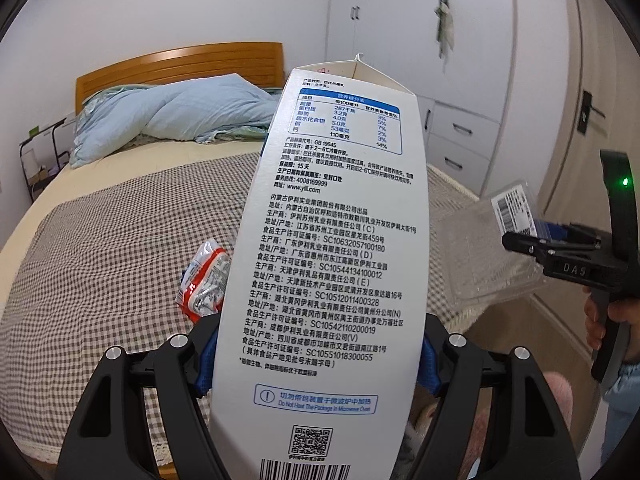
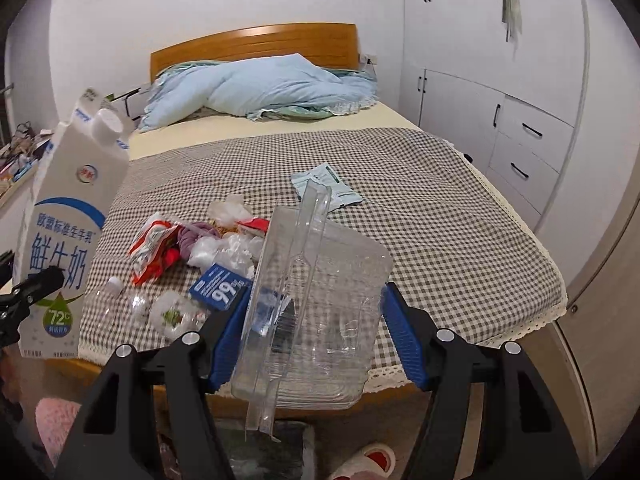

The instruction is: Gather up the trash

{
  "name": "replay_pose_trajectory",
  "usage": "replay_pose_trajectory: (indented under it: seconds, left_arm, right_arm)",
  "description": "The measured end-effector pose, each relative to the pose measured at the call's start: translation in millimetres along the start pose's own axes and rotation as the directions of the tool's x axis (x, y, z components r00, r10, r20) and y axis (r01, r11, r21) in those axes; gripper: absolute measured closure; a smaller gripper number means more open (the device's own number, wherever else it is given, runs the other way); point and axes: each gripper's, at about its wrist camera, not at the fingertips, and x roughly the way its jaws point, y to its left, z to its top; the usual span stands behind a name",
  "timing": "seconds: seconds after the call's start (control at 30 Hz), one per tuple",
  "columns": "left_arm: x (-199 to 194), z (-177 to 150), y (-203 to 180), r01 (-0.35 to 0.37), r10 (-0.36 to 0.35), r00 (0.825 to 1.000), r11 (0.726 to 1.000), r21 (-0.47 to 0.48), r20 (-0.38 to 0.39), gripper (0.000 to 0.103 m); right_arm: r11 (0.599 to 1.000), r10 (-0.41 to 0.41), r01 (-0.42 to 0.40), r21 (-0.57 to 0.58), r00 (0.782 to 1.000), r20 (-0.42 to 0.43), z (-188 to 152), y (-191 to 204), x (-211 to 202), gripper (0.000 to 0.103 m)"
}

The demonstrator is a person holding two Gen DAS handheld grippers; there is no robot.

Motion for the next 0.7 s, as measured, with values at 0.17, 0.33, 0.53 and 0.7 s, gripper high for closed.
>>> replay_pose_trajectory:
  seconds: [0.17, 0.33, 0.53, 0.7]
  left_arm:
    - [-2, -15, -15, 0.013, -0.008, 0.998, 0.997, 0.077, -0.059, 0.031]
    - [-3, -34, -29, 0.026, -0.01, 0.994, 0.989, 0.143, -0.113, 0.031]
    - [0, -54, -44, 0.067, -0.037, 0.986, 0.981, 0.18, -0.163, 0.031]
    - [5, -75, -51, 0.107, -0.069, 0.975, 0.979, 0.174, -0.209, 0.031]
  right_arm:
    - [0.999, 0.035, -0.035, -0.041, 0.999, 0.002, -21, -1, -7, 0.039]
    - [0.996, 0.057, -0.058, -0.067, 0.998, -0.013, -40, -3, -8, 0.039]
    - [0.992, 0.096, -0.098, -0.074, 0.995, -0.033, -65, -8, -9, 0.039]
    - [0.988, 0.122, -0.126, -0.084, 0.991, -0.048, -84, -9, -10, 0.039]
